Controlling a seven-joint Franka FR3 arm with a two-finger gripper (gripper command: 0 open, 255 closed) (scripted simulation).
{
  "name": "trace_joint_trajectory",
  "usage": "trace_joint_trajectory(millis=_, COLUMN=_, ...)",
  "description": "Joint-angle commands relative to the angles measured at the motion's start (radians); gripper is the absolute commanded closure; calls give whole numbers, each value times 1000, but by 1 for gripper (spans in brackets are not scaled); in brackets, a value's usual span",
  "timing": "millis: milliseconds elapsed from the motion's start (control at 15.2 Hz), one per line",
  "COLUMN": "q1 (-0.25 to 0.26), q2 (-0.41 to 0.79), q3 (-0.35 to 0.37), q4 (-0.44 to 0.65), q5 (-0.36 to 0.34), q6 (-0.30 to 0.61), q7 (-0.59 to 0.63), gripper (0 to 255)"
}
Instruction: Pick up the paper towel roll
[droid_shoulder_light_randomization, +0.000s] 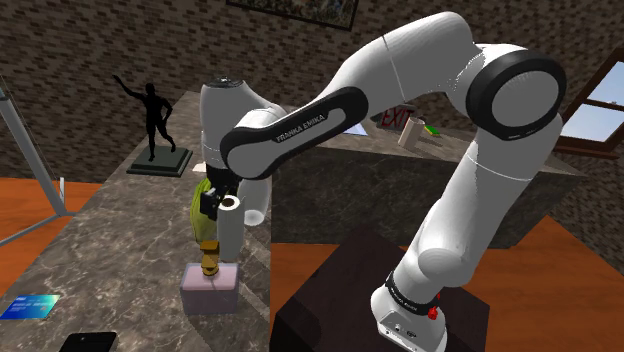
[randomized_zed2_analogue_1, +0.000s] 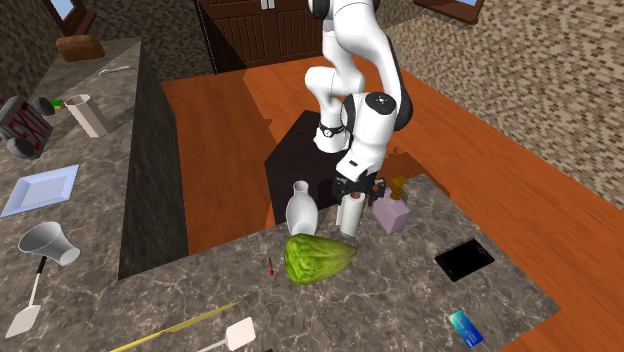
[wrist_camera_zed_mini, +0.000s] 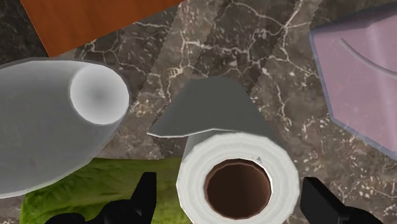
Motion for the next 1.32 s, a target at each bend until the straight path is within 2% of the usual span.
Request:
trace_joint_trajectory(millis=0, q1=1, q2=7, q3=0, q4=-4, q5=-4, q6=10, q7=4, gripper=0)
trace_joint_trajectory(millis=66, q1=0, q2=6, q3=-1, q4=-8, q5=-4, q6=14, q7=2, gripper=255)
trace_joint_trajectory(millis=660, q1=0, q2=7, q3=0, q4=-4, q5=-4, q6=10, q7=4, gripper=255)
trace_joint_trajectory(millis=1254, q1=-1, q2=-57, q3=0, q4=54, q5=33, q6=-105, q7=-28, gripper=255)
